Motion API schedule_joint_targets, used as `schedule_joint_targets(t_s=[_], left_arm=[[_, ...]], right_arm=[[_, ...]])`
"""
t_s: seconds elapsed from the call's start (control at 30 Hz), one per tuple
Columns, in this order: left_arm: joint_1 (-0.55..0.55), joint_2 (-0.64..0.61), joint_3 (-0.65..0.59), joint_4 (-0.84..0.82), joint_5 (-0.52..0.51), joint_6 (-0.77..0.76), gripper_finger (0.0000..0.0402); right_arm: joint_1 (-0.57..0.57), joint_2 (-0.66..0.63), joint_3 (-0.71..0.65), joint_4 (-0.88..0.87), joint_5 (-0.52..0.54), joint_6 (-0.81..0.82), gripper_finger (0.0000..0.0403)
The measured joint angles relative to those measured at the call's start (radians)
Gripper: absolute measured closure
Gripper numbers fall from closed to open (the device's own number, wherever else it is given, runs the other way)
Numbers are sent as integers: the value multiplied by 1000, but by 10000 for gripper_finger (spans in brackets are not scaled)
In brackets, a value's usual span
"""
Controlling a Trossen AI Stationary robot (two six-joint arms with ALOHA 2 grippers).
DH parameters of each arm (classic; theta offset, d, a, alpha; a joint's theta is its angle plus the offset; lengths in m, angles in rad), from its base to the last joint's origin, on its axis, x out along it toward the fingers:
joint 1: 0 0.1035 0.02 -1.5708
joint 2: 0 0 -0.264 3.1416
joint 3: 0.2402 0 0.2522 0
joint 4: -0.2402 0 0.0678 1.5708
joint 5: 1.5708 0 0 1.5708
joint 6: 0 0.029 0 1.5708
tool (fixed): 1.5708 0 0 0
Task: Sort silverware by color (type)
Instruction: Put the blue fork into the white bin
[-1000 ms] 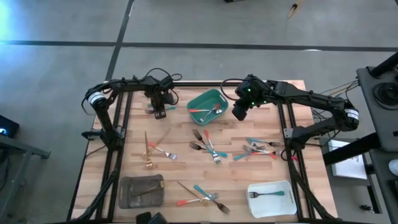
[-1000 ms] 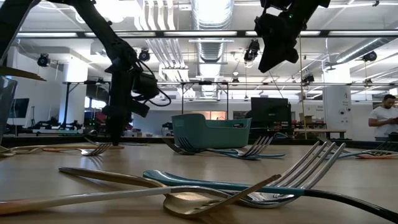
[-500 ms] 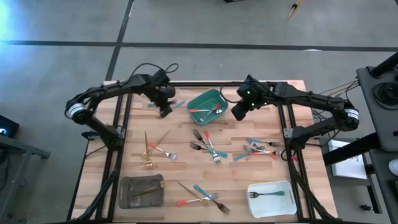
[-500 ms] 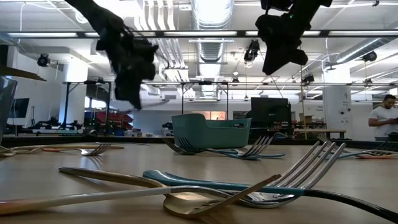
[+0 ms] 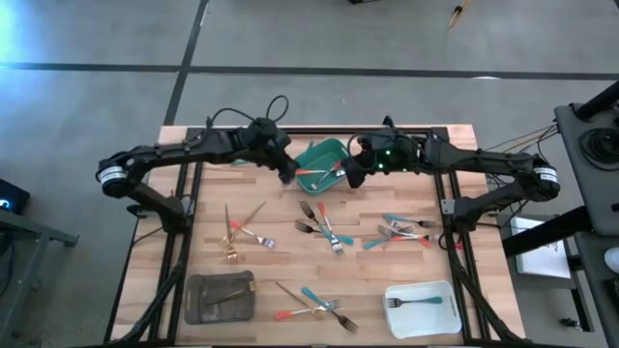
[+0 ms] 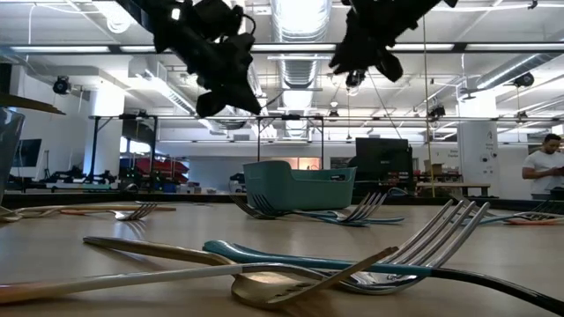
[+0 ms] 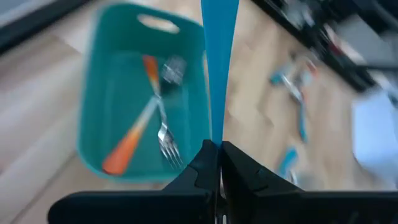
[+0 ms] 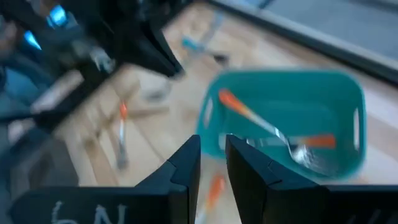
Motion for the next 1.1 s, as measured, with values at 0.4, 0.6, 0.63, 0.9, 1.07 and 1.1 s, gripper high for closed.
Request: schedule_joint_targets(t_s=[0.4,0.6,0.63,0.9,1.07,1.1], left_arm=[[-122,10,0,187,-394,-292,402],[-159,22,17,284,-393,-306,402],[-163,22,20,282,-393,-302,402],[-163,24,22,279,-368,-298,402],[-168,26,22,279,-358,-296,402],[-168,26,22,279,-358,-295,401]], right_arm=[[-1,14,-8,233,200,77,273],[0,84,-9,336,229,142,260],[0,97,-9,347,228,143,260],[-21,190,41,385,229,251,268],[-24,227,77,384,228,250,265],[-26,230,83,385,228,250,264]])
